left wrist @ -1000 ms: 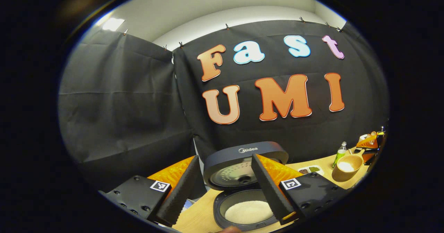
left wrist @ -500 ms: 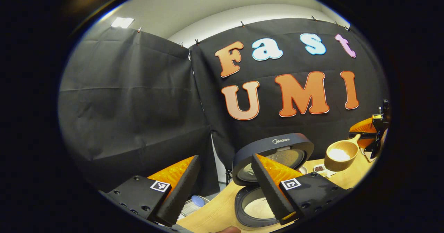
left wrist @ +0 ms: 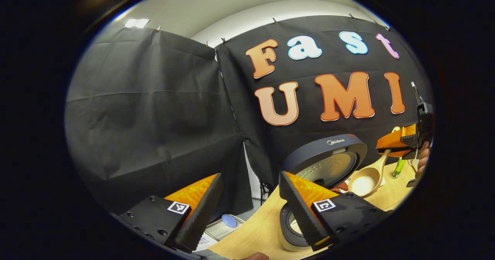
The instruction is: Close the left gripper, press the button to open the rice cooker; take a wooden spoon from the chopstick holder with the right hand, scoop a spoonful of rice and pour it into the rice cooker, then put the wooden spoon back into the chopstick holder.
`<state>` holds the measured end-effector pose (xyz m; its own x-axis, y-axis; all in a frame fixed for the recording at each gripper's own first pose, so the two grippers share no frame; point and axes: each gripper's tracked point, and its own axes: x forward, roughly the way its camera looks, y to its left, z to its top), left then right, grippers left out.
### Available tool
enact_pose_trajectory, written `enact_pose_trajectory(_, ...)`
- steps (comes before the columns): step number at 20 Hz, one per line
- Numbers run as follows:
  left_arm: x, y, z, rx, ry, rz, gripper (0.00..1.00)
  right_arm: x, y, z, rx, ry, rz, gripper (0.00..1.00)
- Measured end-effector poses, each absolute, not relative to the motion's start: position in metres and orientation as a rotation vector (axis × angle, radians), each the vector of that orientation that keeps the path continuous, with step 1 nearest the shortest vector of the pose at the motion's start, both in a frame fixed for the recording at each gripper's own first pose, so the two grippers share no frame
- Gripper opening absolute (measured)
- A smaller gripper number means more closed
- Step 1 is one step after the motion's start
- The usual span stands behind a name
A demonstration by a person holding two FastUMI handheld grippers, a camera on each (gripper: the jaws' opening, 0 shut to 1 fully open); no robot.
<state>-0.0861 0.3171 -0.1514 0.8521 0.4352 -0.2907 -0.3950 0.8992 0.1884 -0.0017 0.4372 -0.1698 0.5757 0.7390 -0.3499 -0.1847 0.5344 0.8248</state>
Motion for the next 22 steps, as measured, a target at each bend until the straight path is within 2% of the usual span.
enact_pose_trajectory(5,-0.086,0.341,-0.166,0.114,0.358,0.447,0.94,-0.009,0.467,-0.167,0.593,0.675,0.648,0.11)
enact_pose_trajectory(15,-0.084,0.362,-0.185,0.098,0.37,0.434,0.94,-0.027,0.477,-0.148,0.345,0.476,0.614,0.11)
enact_pose_trajectory(22,-0.095,0.37,-0.196,0.098,0.388,0.452,0.93,-0.05,0.49,-0.136,0.106,0.333,0.689,0.11)
